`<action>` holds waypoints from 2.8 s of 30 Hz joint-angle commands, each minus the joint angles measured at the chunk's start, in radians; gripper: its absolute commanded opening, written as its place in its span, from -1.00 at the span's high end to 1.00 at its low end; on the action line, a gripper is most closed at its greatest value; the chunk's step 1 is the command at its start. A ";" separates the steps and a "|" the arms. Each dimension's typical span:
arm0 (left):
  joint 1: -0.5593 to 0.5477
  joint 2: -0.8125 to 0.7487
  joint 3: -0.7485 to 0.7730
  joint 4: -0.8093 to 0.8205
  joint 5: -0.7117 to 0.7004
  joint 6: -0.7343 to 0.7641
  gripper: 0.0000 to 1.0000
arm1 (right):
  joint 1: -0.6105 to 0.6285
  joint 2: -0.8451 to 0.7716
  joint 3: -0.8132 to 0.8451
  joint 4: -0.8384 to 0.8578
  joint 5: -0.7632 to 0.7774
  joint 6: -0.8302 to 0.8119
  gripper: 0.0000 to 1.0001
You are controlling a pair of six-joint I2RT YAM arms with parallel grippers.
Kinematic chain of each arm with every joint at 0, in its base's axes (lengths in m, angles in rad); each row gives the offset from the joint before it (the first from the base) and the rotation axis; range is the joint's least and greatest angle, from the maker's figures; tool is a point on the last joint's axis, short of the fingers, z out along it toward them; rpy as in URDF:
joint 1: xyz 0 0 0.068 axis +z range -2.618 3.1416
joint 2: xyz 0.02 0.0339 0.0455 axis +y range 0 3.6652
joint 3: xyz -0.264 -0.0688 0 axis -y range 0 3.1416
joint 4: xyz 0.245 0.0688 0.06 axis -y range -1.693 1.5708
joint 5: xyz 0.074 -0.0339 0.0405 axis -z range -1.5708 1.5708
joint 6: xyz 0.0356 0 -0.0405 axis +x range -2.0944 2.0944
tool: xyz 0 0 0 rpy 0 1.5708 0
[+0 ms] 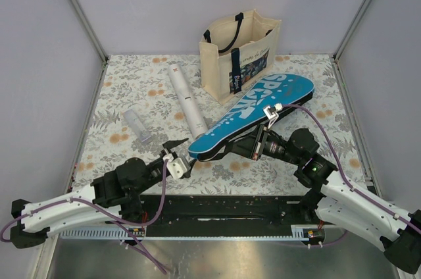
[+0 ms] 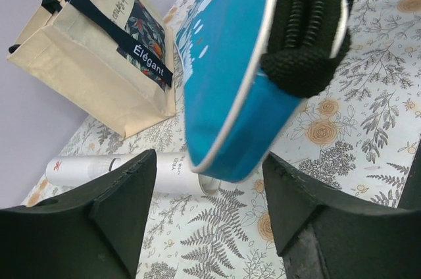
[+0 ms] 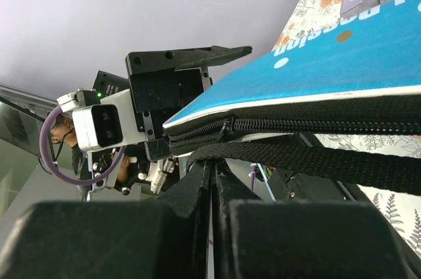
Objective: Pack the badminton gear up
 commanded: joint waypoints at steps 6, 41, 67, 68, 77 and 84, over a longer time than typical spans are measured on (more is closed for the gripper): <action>-0.001 0.030 0.026 0.097 0.112 -0.008 0.29 | 0.002 -0.011 0.010 0.085 -0.018 -0.011 1.00; -0.001 0.237 0.020 0.252 -0.003 -0.260 1.00 | 0.147 0.161 0.073 0.134 0.021 -0.069 1.00; -0.003 0.663 -0.148 0.734 -0.074 -0.511 0.97 | 0.147 -0.292 0.162 -0.550 0.474 -0.424 -0.99; -0.004 0.692 -0.140 0.748 -0.072 -0.517 0.94 | 0.148 -0.293 0.167 -0.550 0.497 -0.424 -0.99; -0.009 0.761 -0.054 0.673 -0.068 -0.521 -0.03 | 0.147 -0.292 0.139 -0.594 0.774 -0.411 -0.99; -0.009 0.568 -0.027 0.489 -0.132 -0.488 -0.98 | 0.145 -0.194 0.160 -0.705 0.928 -0.424 -0.99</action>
